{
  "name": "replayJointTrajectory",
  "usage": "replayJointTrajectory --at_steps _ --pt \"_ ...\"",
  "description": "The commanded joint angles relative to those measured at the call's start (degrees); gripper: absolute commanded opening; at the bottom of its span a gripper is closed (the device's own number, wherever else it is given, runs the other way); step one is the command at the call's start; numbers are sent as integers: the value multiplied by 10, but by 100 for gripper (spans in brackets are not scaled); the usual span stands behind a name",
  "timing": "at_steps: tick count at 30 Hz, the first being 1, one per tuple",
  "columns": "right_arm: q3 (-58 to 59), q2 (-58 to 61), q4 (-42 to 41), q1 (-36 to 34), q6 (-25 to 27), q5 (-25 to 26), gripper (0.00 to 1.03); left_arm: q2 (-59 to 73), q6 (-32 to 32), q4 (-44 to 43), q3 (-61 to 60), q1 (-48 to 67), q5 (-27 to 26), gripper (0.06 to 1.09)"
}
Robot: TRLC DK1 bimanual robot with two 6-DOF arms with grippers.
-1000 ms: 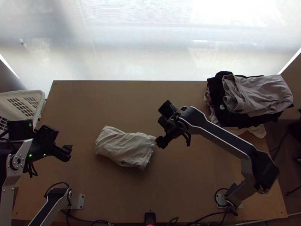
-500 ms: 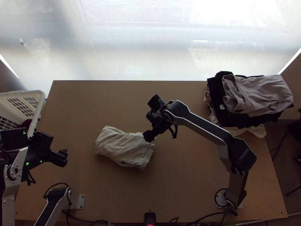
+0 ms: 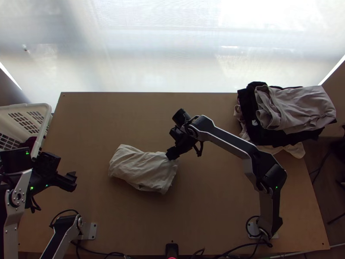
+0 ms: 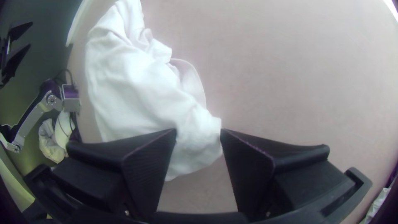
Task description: Fold the t-shirt
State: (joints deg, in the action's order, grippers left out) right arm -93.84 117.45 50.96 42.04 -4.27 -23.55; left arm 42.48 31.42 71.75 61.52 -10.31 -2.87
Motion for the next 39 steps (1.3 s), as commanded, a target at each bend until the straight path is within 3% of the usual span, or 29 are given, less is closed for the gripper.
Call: replayJointTrajectory --at_steps 1,5,11,17,24,31,39 --pt "17 -3 -15 7 0 -22 32 8 7 -13 -2 -2 1 104" --pt "19 -18 -15 9 0 -23 3 11 7 -21 -10 -2 1 104" --pt "-10 -90 22 12 0 -50 3 13 12 -36 -20 9 1 104" --pt "-177 -151 129 42 1 -50 3 25 15 -55 -22 27 1 104" --pt "-303 -188 168 80 2 -45 3 38 22 -92 -27 84 1 104" --pt "-365 -216 159 71 61 172 3 78 19 -118 -25 175 1 104" --pt "-360 -274 165 -95 62 197 3 165 -28 -195 -22 350 51 104"
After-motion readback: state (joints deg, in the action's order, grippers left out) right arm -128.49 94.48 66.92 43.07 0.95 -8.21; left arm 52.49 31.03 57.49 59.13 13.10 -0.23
